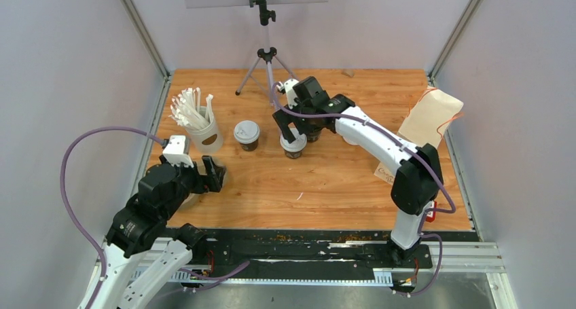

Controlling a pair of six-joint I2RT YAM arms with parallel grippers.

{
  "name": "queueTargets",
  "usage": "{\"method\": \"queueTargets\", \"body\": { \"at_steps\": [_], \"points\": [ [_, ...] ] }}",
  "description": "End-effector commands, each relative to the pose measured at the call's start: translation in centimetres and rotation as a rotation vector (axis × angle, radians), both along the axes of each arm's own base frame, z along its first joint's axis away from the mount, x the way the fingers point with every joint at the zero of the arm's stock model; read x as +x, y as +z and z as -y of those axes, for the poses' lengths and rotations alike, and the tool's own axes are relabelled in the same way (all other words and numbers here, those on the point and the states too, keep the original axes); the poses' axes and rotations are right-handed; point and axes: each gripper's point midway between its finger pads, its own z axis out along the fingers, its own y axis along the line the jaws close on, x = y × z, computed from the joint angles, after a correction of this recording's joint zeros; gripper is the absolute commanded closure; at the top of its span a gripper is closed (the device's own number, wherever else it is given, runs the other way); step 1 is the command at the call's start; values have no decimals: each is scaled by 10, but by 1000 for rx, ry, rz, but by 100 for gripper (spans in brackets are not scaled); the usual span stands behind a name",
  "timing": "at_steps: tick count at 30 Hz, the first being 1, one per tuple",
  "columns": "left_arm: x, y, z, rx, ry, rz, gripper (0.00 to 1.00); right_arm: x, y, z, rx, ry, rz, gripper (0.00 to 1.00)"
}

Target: Pack the takeout coffee

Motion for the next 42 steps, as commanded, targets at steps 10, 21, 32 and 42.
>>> {"method": "queueTargets", "body": {
  "at_steps": [10,21,32,42],
  "points": [
    [13,9,9,19,-20,-9,0,-15,165,156,-91,-443,316,4],
    [17,-23,33,-55,-76,-83,1,-15,178,281,-251,-775,297,16],
    [13,-25,47,-94,-147,-86,1,-18,143,313,-226,-840,202,27],
    [11,-40,48,-75,-163,-119,0,-26,208,297,-77,-776,304,16]
  ]
}}
